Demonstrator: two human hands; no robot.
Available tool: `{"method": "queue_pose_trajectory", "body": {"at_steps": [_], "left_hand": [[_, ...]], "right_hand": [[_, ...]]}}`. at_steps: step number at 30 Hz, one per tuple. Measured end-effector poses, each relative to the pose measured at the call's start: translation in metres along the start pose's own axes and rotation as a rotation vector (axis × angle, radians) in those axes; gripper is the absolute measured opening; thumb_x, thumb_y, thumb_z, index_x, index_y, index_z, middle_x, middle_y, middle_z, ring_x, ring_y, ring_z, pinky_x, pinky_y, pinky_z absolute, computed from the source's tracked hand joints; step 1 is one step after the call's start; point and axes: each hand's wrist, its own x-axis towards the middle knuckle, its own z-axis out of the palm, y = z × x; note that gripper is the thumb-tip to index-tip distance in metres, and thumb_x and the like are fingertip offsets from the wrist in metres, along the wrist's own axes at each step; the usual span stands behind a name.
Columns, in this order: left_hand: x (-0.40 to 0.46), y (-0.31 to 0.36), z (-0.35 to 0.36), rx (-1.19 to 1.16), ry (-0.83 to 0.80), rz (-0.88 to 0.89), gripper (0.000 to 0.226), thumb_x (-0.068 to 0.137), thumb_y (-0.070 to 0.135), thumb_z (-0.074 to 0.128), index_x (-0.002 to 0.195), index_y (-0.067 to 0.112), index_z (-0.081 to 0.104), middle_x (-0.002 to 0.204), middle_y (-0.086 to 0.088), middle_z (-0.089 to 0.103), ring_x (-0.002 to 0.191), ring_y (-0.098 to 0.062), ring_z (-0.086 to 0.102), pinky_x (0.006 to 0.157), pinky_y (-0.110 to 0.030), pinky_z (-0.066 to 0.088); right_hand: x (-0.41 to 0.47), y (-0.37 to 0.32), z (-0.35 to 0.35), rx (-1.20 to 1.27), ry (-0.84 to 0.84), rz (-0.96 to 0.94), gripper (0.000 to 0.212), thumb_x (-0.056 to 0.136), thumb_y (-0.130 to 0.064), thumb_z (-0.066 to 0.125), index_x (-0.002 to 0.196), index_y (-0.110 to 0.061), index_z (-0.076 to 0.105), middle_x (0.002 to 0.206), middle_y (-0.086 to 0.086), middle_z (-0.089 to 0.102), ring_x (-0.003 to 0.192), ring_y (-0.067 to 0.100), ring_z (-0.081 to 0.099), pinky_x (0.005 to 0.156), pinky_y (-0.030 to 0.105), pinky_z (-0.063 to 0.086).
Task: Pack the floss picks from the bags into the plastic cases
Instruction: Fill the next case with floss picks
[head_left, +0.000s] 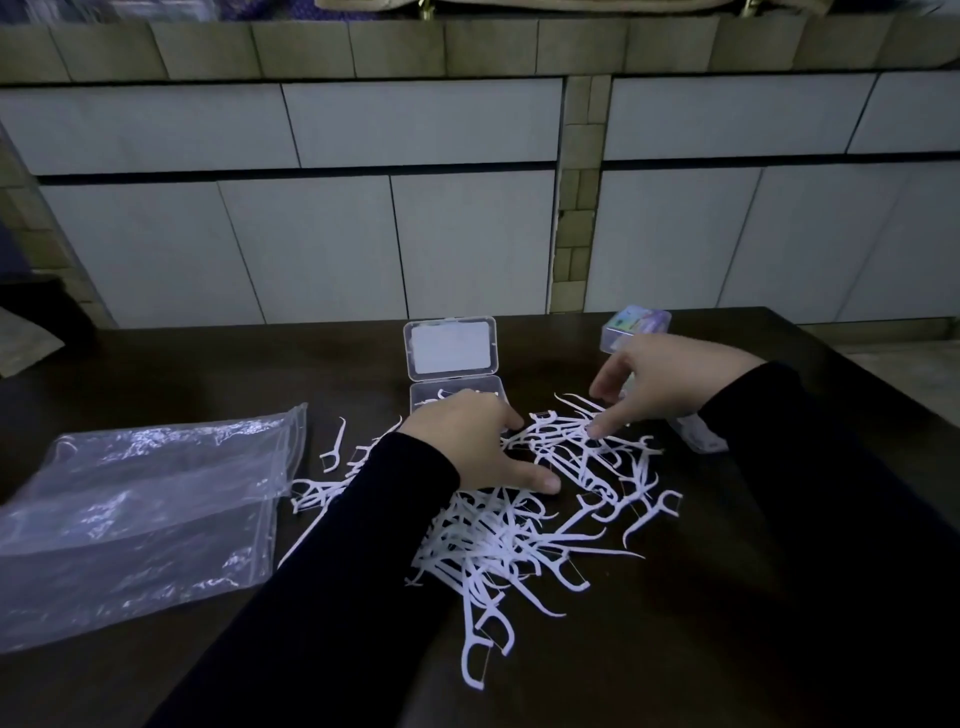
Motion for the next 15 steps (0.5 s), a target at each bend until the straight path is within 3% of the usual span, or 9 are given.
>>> {"method": "queue_pose_trajectory", "body": {"at_steps": [3, 6, 10, 12, 15], "left_hand": [[0.001, 0.003, 0.002, 0.059, 0.044, 0.005, 0.078, 0.076, 0.070, 0.058, 0.141, 0.028, 0.046, 0.128, 0.001, 0.059, 0.112, -0.016, 0.056, 0.088, -0.031, 0.052], [0.001, 0.001, 0.003, 0.022, 0.099, 0.017, 0.062, 0.078, 0.066, 0.061, 0.129, 0.030, 0.059, 0.122, 0.005, 0.063, 0.104, -0.011, 0.059, 0.083, -0.028, 0.053], [0.002, -0.002, 0.004, -0.032, 0.167, 0.029, 0.031, 0.084, 0.053, 0.063, 0.104, 0.032, 0.073, 0.091, 0.013, 0.065, 0.076, -0.004, 0.054, 0.054, -0.016, 0.037], [0.003, -0.002, 0.005, -0.040, 0.199, 0.032, 0.025, 0.086, 0.049, 0.063, 0.099, 0.030, 0.074, 0.083, 0.016, 0.061, 0.075, -0.004, 0.055, 0.052, -0.015, 0.035], [0.005, -0.002, 0.006, -0.033, 0.226, 0.030, 0.021, 0.088, 0.044, 0.062, 0.097, 0.029, 0.074, 0.090, 0.014, 0.066, 0.080, -0.005, 0.057, 0.059, -0.016, 0.040]], "right_hand": [[-0.001, -0.005, 0.009, -0.073, -0.011, 0.047, 0.078, 0.072, -0.055, 0.075, 0.138, -0.023, 0.048, 0.132, -0.003, 0.057, 0.117, 0.015, 0.053, 0.091, 0.030, 0.043], [0.003, -0.010, 0.019, -0.101, -0.028, 0.061, 0.082, 0.072, -0.064, 0.069, 0.137, -0.019, 0.049, 0.127, -0.001, 0.060, 0.111, 0.016, 0.056, 0.090, 0.029, 0.048], [0.000, -0.014, 0.022, -0.060, 0.002, 0.002, 0.064, 0.082, -0.053, 0.068, 0.135, -0.021, 0.052, 0.125, -0.003, 0.061, 0.109, 0.013, 0.056, 0.090, 0.028, 0.049], [0.000, -0.015, 0.022, -0.050, 0.018, -0.028, 0.052, 0.085, -0.046, 0.067, 0.131, -0.023, 0.056, 0.118, -0.005, 0.062, 0.104, 0.010, 0.056, 0.092, 0.030, 0.050], [0.001, -0.012, 0.023, -0.034, 0.022, -0.039, 0.039, 0.087, -0.040, 0.067, 0.122, -0.025, 0.061, 0.097, -0.010, 0.060, 0.095, 0.008, 0.057, 0.094, 0.033, 0.050]]}}
